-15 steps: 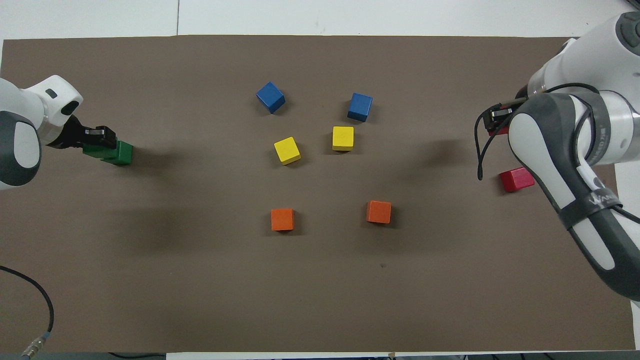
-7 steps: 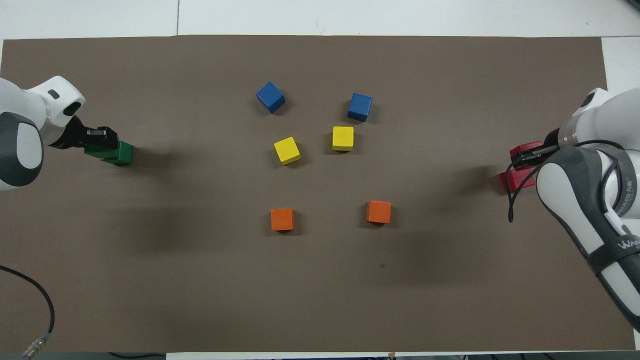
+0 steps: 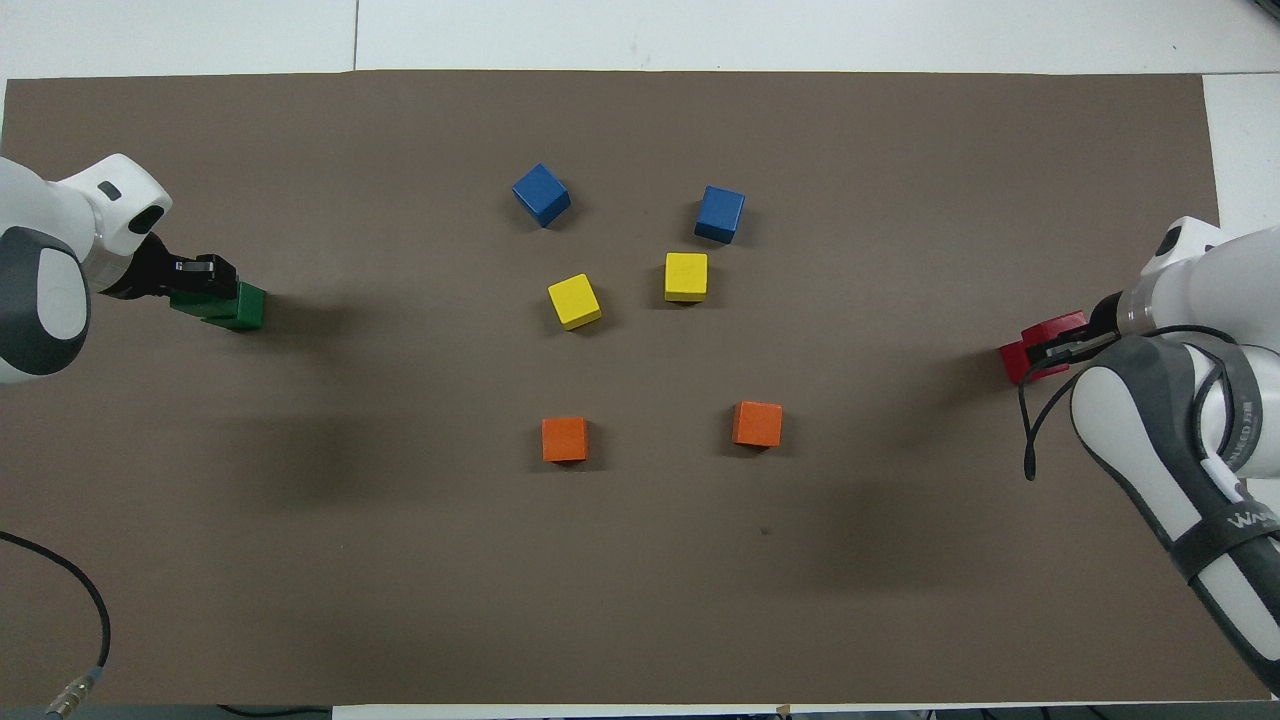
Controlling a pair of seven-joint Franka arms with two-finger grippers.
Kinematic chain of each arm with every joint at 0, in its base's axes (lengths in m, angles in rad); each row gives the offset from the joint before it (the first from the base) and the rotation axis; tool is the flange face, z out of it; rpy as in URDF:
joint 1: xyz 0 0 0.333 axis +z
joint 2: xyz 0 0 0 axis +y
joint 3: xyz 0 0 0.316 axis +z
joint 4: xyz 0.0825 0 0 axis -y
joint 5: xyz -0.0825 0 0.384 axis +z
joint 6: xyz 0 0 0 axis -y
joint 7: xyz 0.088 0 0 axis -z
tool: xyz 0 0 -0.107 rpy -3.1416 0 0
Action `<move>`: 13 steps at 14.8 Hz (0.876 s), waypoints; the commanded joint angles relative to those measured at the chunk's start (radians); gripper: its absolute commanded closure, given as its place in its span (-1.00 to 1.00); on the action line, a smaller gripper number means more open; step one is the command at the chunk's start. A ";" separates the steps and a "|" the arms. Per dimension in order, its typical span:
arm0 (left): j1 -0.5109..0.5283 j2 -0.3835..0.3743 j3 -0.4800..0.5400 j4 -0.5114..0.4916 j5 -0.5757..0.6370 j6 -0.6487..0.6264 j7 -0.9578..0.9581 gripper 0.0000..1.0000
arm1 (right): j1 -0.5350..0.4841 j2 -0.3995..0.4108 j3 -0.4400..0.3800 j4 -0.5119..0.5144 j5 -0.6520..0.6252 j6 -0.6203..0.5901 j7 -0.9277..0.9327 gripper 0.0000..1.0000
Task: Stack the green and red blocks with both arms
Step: 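Stack the red block onto the other red block with the right gripper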
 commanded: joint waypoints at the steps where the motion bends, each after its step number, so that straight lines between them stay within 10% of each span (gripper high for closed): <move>1: 0.001 -0.010 0.001 -0.028 0.000 0.030 0.016 1.00 | -0.020 -0.052 0.012 -0.083 0.000 0.061 -0.044 1.00; 13: 0.004 -0.006 0.001 -0.028 0.001 0.033 0.027 1.00 | -0.065 -0.067 0.012 -0.127 0.003 0.081 -0.090 1.00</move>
